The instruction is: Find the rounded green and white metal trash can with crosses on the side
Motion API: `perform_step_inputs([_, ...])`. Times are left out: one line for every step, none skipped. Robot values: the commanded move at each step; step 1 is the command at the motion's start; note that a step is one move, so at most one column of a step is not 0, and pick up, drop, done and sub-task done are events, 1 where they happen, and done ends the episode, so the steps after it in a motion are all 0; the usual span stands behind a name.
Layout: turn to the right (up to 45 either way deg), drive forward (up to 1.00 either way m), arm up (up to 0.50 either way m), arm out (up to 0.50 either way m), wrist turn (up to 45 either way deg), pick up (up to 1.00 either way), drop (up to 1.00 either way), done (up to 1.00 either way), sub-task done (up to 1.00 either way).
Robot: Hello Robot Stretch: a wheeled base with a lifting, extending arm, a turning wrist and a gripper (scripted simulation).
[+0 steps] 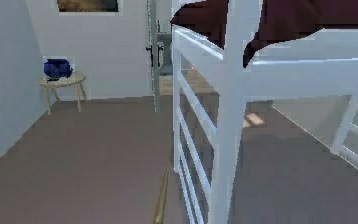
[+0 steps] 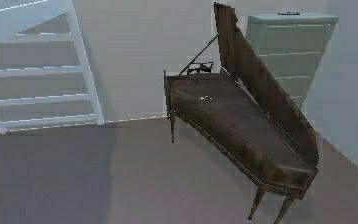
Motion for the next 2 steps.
perform_step_inputs([0.0, 0.25, 0.0, 0.0, 0.0, 0.0, 0.0, 0.0, 0.0])
perform_step_inputs([-45.0, 0.0, 0.0, 0.0, 0.0, 0.0, 0.0, 0.0, 0.0])
